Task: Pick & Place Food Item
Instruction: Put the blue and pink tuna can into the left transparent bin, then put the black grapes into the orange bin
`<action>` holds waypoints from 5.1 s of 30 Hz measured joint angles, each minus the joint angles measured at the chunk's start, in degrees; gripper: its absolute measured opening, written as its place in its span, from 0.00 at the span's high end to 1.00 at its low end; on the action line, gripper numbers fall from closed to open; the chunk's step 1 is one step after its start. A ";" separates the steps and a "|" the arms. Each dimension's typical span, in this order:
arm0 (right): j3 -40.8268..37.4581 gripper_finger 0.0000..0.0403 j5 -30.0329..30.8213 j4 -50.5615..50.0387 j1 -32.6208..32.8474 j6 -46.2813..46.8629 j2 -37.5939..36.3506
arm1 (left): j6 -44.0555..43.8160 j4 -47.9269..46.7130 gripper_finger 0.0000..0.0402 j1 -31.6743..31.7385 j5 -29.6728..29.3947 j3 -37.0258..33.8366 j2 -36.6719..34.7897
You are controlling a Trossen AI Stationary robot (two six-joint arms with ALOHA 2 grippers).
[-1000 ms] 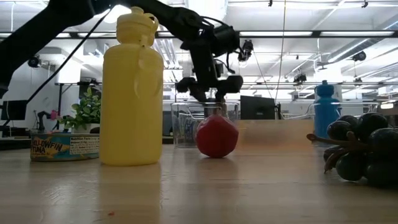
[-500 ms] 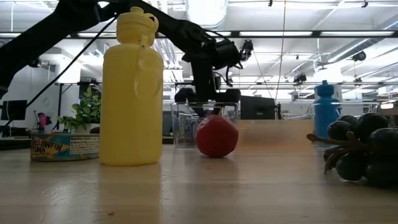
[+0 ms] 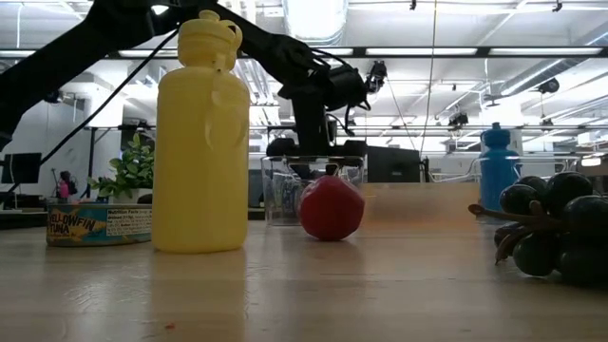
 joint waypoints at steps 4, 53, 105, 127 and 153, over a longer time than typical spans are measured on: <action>0.00 0.16 0.00 0.00 0.00 0.12 0.00 | 0.02 0.10 0.42 0.00 -0.13 0.02 -0.04; -1.36 0.19 -5.49 -5.47 4.84 6.68 3.41 | 24.58 -13.03 0.40 -29.03 -21.22 1.84 -27.09; -6.06 0.47 -22.58 16.55 13.47 18.04 36.03 | 8.70 -22.15 0.48 -56.48 -27.08 1.84 -28.57; -7.13 0.79 -22.38 18.29 13.47 16.22 38.60 | 8.76 -22.01 0.48 -56.81 -27.04 1.84 -28.57; -3.92 0.98 -17.66 11.14 13.47 10.98 32.19 | 9.42 -22.05 0.48 -56.85 -26.99 1.84 -28.55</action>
